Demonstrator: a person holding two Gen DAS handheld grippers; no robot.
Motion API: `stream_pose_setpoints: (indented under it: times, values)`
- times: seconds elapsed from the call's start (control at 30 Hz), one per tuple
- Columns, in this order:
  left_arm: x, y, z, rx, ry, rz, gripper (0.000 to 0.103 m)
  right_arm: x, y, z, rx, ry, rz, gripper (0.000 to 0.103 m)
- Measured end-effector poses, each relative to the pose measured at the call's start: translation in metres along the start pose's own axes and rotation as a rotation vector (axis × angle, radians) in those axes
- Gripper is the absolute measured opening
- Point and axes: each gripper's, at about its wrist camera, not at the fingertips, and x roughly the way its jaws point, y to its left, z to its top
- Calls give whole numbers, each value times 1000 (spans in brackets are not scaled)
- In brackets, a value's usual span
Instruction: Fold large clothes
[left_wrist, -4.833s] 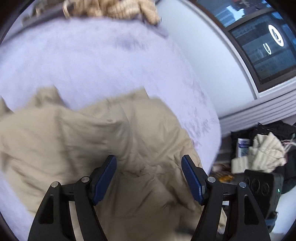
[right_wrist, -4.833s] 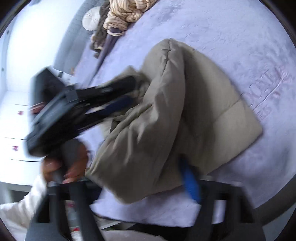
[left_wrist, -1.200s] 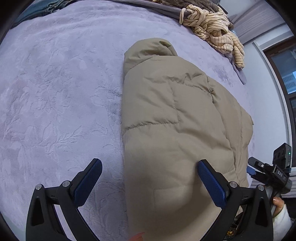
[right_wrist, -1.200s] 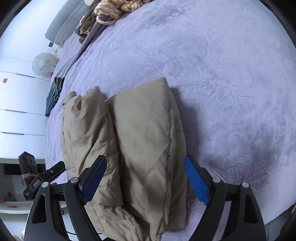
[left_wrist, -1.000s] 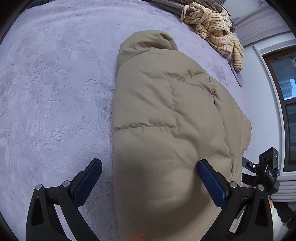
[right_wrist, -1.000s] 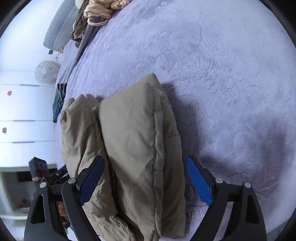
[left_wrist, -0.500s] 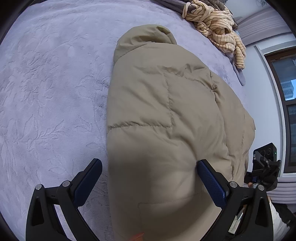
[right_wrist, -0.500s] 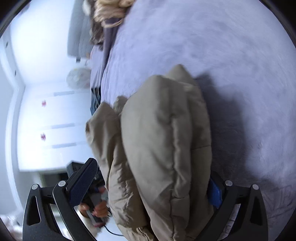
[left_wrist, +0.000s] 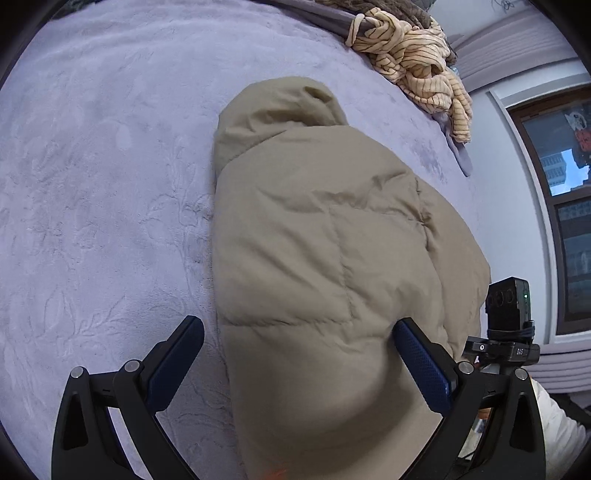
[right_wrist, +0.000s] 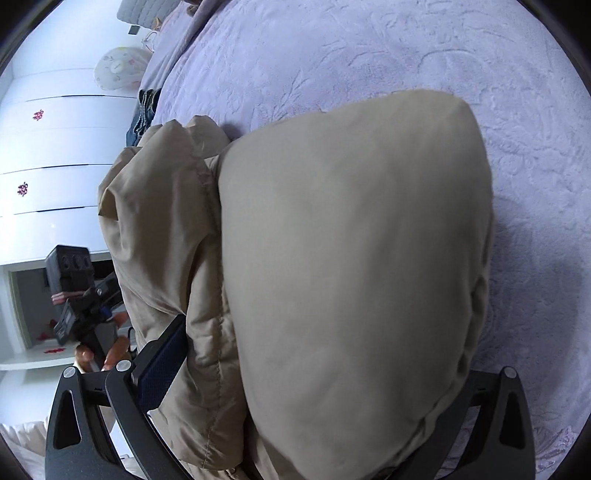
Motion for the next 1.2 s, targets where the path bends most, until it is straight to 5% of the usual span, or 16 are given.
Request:
stream_pose_setpoints:
  times: [0.13,0.23,0.43,0.53,0.63,0.77,1.0,1.2]
  values:
    - [33,32,1,-121,102,-217,103,6,-11,5,27,17,35,103]
    - [50,30,-1,-138,123,-275,103,12,-13,9,31,23,60,103]
    - [58,-7,-3,-72,97,-131,103,24,-19,15,86,26,83,103]
    - [50,-36,-6,16,49,-32,90,25,-24,15,127,26,89,101]
    - [38,-56,-7,83,15,33,79,21,-22,13,129,19,118,77]
    - [30,-77,-15,139,-16,73,76,12,-15,10,122,3,163,58]
    - [-2,-76,-8,198,-85,102,76,11,27,17,70,-34,178,57]
    - [-44,-35,13,210,-135,118,76,36,80,42,29,-81,174,57]
